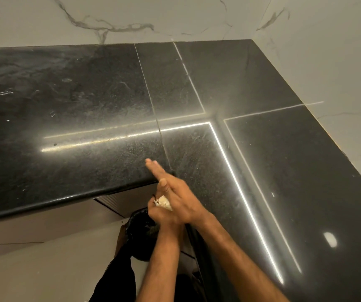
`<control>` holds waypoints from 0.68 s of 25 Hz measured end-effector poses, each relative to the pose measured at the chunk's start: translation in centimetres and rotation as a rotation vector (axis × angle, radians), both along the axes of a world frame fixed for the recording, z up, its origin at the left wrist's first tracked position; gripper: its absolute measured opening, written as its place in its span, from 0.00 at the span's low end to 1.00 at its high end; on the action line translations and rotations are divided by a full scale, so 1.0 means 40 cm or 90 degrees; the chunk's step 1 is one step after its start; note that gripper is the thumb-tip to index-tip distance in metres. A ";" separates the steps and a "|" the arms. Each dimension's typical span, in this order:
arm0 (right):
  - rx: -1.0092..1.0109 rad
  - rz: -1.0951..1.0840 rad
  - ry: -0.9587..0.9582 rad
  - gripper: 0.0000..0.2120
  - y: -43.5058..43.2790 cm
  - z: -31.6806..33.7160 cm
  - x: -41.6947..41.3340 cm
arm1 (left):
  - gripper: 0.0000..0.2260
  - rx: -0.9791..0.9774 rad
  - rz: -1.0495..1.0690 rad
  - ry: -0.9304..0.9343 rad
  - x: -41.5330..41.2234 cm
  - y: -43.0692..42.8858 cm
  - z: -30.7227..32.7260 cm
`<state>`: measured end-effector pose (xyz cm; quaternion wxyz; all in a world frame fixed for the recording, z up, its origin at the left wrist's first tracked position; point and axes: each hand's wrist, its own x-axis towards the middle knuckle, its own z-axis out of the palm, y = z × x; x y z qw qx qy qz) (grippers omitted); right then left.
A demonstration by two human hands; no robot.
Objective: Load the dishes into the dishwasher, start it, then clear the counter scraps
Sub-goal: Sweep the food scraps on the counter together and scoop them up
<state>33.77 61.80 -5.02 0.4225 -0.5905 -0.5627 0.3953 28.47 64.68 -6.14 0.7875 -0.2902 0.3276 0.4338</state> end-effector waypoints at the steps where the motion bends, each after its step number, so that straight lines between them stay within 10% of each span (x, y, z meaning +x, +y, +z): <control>1: 0.016 -0.056 0.048 0.28 0.005 0.009 0.025 | 0.24 0.054 -0.069 0.176 0.016 -0.001 -0.020; 4: -0.016 -0.207 -0.022 0.25 0.027 0.021 0.128 | 0.26 0.019 0.031 0.101 0.011 0.003 -0.081; 8: -0.089 -0.054 -0.241 0.28 0.063 -0.001 0.064 | 0.25 0.030 0.030 0.030 0.009 -0.009 -0.098; 13: -0.054 -0.020 -0.080 0.29 0.009 0.014 -0.025 | 0.17 0.036 0.154 -0.233 0.008 0.004 -0.004; 15: 0.001 -0.135 0.004 0.28 -0.026 0.040 0.011 | 0.20 0.030 -0.012 0.057 0.024 0.010 -0.037; 17: 0.034 -0.299 0.028 0.27 -0.097 0.036 0.039 | 0.26 0.027 -0.012 0.104 0.003 -0.003 -0.077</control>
